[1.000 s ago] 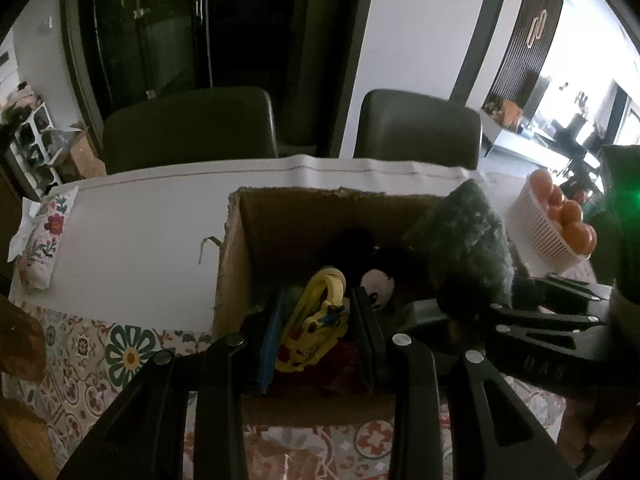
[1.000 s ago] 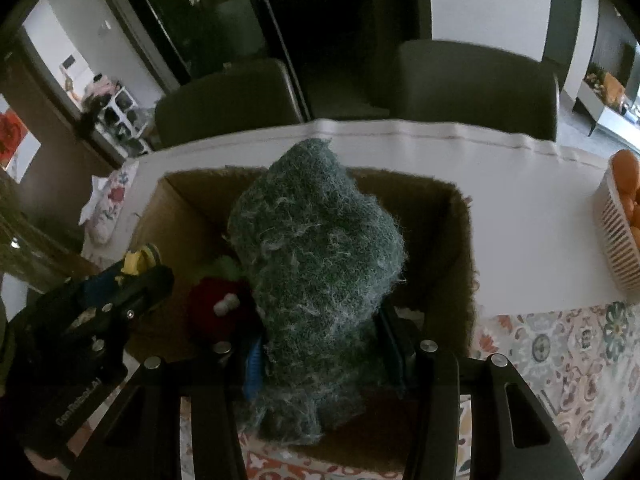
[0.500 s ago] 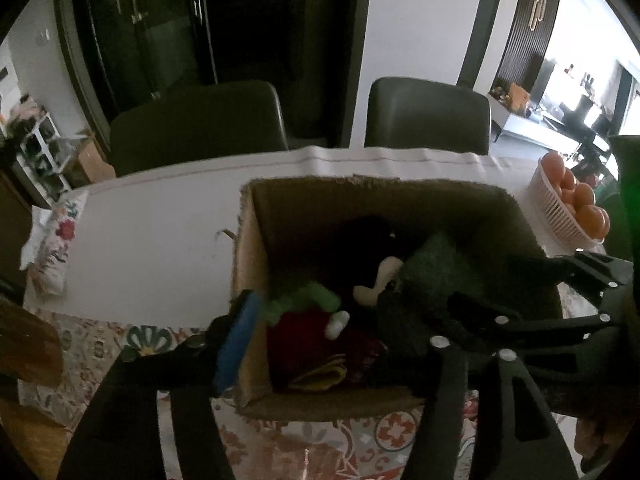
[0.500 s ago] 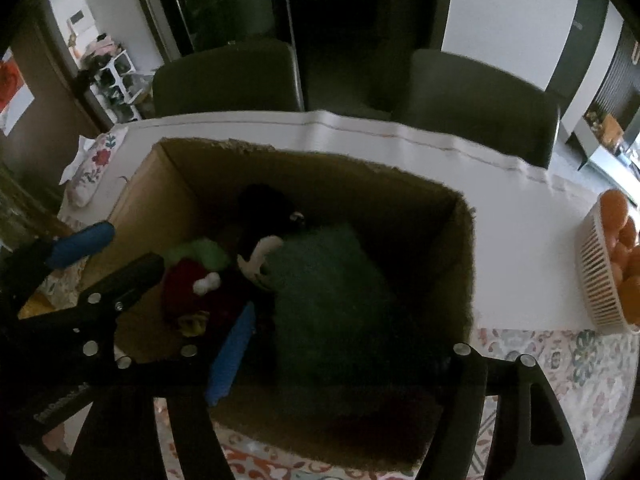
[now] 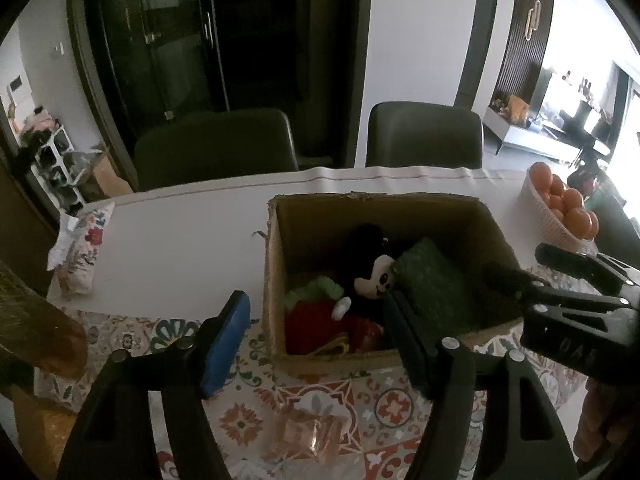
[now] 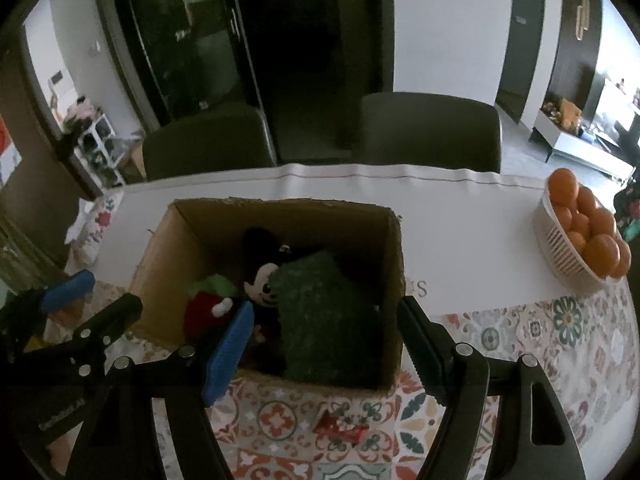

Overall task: Organize soft objects
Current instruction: 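Withdraw both tools from the box toward the last items on the runner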

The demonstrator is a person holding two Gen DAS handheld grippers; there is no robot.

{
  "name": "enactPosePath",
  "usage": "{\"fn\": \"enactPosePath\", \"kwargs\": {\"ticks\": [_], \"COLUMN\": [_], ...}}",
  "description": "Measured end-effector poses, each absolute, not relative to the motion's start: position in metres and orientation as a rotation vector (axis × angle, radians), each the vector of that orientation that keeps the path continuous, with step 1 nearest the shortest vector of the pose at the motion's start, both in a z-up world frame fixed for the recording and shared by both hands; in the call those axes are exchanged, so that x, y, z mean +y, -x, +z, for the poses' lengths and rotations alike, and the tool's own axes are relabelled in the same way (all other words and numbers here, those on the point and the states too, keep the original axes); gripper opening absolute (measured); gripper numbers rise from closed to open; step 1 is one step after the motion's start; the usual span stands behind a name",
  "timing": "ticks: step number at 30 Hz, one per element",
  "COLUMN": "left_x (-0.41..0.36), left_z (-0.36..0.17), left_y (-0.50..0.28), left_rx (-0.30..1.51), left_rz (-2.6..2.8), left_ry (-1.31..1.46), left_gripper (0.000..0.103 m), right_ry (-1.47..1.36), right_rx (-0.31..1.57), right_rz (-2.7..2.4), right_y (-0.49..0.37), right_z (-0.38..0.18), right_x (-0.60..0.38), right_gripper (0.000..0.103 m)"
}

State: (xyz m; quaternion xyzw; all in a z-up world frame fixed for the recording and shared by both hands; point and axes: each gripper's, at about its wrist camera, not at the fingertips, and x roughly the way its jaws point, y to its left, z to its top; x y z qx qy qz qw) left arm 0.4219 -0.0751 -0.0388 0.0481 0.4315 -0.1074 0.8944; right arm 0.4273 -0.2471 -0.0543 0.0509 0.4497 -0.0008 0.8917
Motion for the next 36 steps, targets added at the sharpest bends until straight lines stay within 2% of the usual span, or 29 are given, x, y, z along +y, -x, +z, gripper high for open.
{"fn": "enactPosePath", "kwargs": {"ticks": [10, 12, 20, 24, 29, 36], "left_x": [-0.063, -0.061, -0.052, -0.047, -0.043, -0.035], "left_z": [-0.034, -0.036, -0.050, -0.056, -0.063, -0.081], "left_y": [-0.385, -0.379, -0.355, -0.341, -0.325, -0.306], "left_rx": [0.859, 0.863, 0.862, 0.838, 0.795, 0.763], "left_rz": [-0.201, -0.200, -0.196, -0.210, -0.205, -0.184], "left_ry": [-0.135, -0.138, -0.117, -0.090, -0.077, -0.050], "left_gripper": [0.085, 0.088, 0.091, 0.095, 0.102, 0.103], "right_ry": [-0.160, -0.170, -0.203, -0.203, -0.187, -0.215], "right_rx": [0.875, 0.883, 0.853, 0.795, 0.738, 0.710], "right_rz": [-0.019, -0.022, -0.058, -0.079, -0.101, -0.132], "right_y": [-0.390, -0.385, -0.359, -0.343, -0.326, -0.310], "right_z": [-0.051, -0.054, -0.066, -0.068, -0.071, -0.087], "right_x": [-0.244, -0.244, -0.244, -0.240, -0.237, -0.236], "right_gripper": [0.075, 0.079, 0.079, 0.088, 0.090, 0.093]}}
